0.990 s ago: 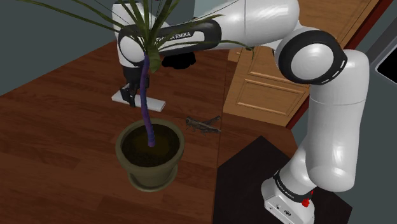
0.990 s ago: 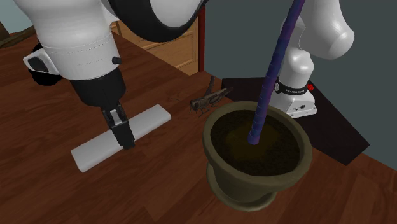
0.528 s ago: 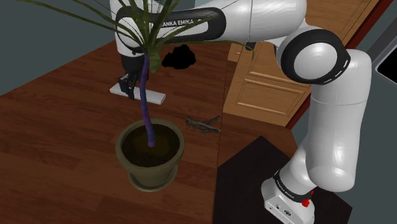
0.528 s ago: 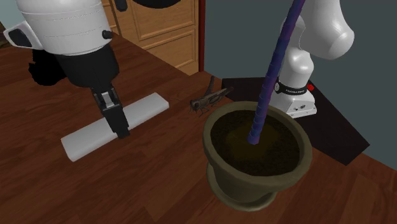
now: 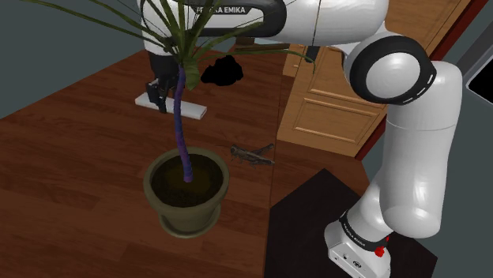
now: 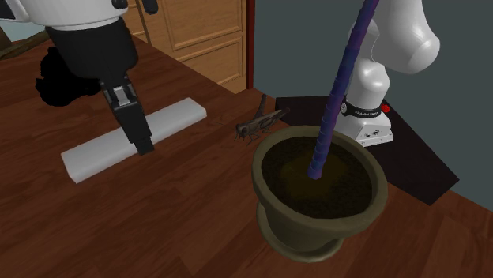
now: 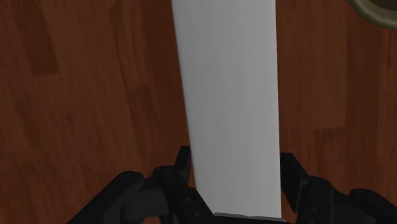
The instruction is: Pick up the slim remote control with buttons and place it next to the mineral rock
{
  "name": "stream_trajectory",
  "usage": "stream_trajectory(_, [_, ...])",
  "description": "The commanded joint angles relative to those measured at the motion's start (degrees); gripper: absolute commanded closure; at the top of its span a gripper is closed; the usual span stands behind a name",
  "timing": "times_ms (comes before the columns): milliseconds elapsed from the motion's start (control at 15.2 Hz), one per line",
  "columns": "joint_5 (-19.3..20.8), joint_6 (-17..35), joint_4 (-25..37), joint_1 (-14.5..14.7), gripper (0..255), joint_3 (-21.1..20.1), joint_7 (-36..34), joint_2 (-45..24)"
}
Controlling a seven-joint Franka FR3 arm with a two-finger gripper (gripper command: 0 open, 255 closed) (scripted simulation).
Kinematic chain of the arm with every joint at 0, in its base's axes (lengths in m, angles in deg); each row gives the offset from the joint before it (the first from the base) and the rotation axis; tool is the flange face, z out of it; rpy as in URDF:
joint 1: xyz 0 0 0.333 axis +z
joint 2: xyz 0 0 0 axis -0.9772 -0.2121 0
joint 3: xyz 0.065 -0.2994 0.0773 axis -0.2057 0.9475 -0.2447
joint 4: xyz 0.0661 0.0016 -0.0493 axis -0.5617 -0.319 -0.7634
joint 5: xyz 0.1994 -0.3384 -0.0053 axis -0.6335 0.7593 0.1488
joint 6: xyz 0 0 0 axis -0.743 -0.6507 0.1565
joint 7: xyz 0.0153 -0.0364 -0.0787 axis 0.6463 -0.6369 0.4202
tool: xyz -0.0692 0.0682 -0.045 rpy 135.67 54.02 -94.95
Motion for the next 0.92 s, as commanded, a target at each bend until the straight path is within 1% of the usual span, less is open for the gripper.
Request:
stream_trajectory(0, [-0.31, -0.18, -0.38, -1.47, 255, 0.45, 1.86, 0.58])
stream_trajectory(462, [-1.35, 0.0, -1.35, -7.68, 255, 2.58, 10.11, 1.41])
stream_trajectory(858, [-1.89, -1.1, 1.39, -12.55, 255, 4.53, 17.02, -0.23])
